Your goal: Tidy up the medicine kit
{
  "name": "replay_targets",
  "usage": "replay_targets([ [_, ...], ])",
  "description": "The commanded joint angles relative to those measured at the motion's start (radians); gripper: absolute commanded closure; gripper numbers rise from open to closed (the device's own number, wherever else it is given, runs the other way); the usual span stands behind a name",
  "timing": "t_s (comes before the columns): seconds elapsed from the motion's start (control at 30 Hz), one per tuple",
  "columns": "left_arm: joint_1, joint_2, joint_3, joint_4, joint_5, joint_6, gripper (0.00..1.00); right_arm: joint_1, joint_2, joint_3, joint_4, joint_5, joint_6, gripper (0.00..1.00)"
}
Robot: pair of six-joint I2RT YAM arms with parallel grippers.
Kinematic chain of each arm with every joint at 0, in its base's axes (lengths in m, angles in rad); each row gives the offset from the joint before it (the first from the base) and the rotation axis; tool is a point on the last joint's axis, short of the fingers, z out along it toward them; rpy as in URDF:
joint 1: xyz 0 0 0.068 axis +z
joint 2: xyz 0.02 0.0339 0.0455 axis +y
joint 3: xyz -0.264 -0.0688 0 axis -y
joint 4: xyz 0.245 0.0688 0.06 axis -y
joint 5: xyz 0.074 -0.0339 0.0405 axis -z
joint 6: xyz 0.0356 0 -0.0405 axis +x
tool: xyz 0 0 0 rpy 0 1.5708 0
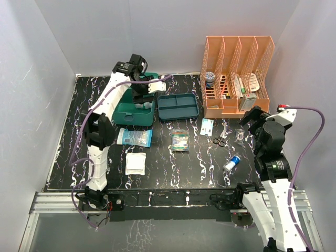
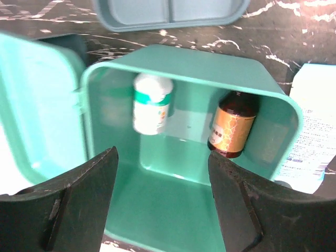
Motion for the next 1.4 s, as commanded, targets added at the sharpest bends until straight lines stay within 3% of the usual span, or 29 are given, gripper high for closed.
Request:
replay_targets([
  [0.0, 0.014, -0.190, -0.062, 0.155, 0.052, -0.174, 0.32, -0.004, 0.064, 0.025, 0.039, -0.018, -0.044, 0.02],
  [0.23, 0.060, -0.361, -0.224, 0.444, 0.057, -0.526, 0.31, -0.003, 0.195, 0.085, -0.022, -0.052, -0.113, 0.02],
  [0.4, 0.134, -0.524, -0.400, 0.665, 0.046, -0.829, 0.24, -0.003, 0.248, 0.117, -0.055, -0.038, -0.166, 0.02],
  [0.6, 0.210, -0.646, -0.525, 0.702, 0.025, -1.012, 0.18, -0.002, 0.368, 0.199, -0.112, -0.096, -0.153, 0.02],
  [0.7, 0.226, -0.659, -0.543, 0.629, 0.064, -1.043, 0.16, -0.002, 0.431, 0.247, -0.163, -0.077, -0.111, 0.02],
  [0.83, 0.214, -0.650, -0.533, 0.523, 0.235, -1.083, 0.13, -0.002, 0.475, 0.274, -0.176, -0.039, -0.051, 0.02],
  [1.07, 0.179, -0.632, -0.524, 0.466, 0.270, -1.058, 0.12, -0.002, 0.570, 0.347, -0.252, -0.043, 0.008, 0.02],
  [1.37, 0.056, -0.592, -0.488, 0.379, 0.262, -0.944, 0.12, -0.002, 0.559, 0.349, -0.256, -0.031, 0.046, 0.02],
])
